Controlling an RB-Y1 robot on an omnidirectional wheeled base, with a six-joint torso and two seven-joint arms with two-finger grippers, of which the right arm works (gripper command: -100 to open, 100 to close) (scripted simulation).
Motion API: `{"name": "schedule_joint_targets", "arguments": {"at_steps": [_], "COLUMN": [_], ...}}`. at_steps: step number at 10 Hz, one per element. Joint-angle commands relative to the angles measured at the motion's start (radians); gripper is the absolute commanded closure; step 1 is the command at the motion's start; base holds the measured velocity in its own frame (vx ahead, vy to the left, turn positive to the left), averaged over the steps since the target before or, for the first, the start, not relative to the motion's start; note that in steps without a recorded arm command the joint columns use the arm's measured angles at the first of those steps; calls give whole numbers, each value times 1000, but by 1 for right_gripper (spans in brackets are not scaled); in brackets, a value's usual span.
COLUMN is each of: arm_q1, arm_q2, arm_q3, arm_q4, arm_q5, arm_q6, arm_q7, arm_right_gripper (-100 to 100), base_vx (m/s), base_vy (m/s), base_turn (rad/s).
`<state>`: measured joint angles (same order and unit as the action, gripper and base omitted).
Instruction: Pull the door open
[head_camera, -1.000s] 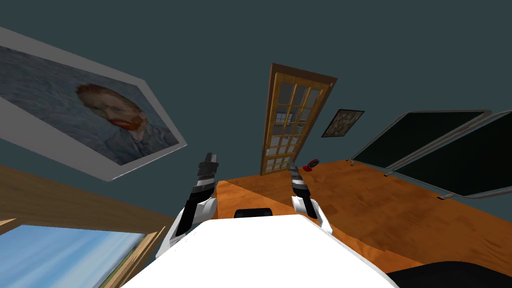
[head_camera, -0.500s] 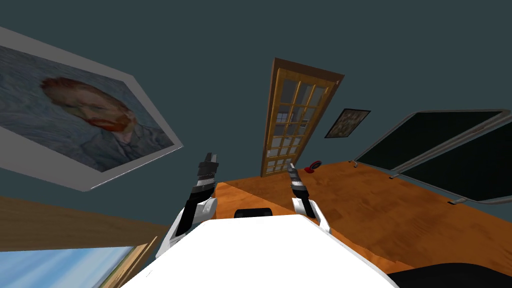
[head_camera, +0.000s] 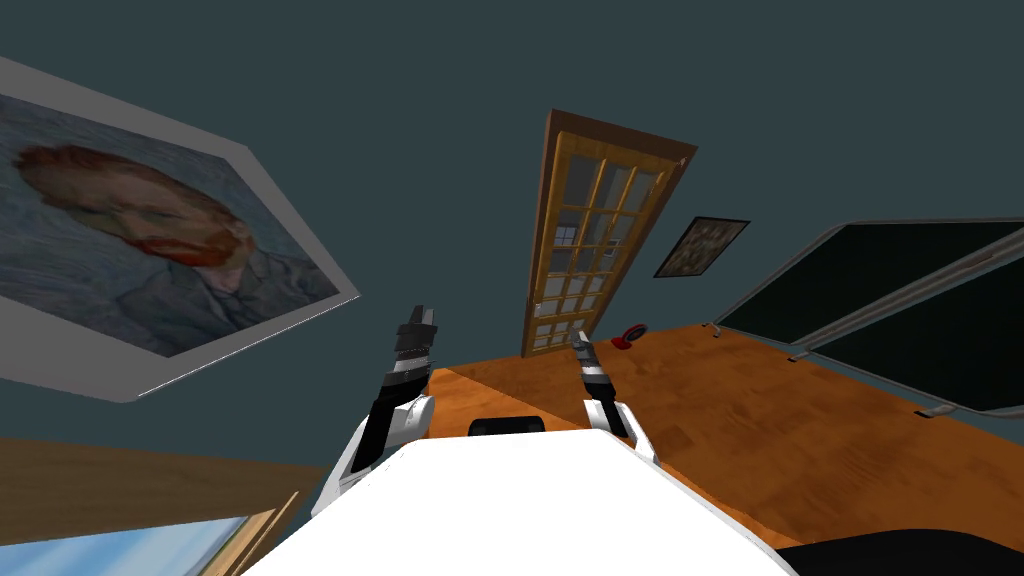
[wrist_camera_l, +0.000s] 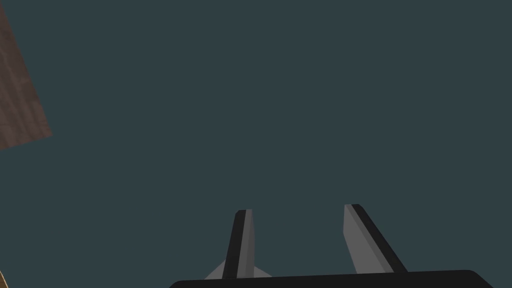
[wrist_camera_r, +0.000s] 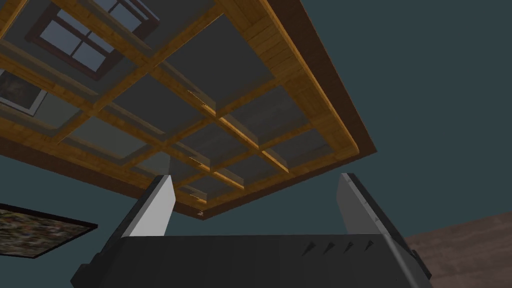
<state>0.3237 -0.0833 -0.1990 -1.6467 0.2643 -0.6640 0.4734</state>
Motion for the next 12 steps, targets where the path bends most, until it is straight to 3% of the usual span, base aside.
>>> {"name": "schedule_joint_targets", "arguments": {"at_steps": [1, 12], "arm_q1": [-8, -73], "arm_q2": [-2, -12], "arm_q3": [-8, -64], "arm_q4": [44, 344], "arm_q5": [21, 153], "arm_q6": [-19, -141], "arm_q7": [36, 254], "arm_right_gripper": [-100, -100], "base_vx": [100, 101], "base_vy": [12, -9], "base_turn": [12, 9]}}
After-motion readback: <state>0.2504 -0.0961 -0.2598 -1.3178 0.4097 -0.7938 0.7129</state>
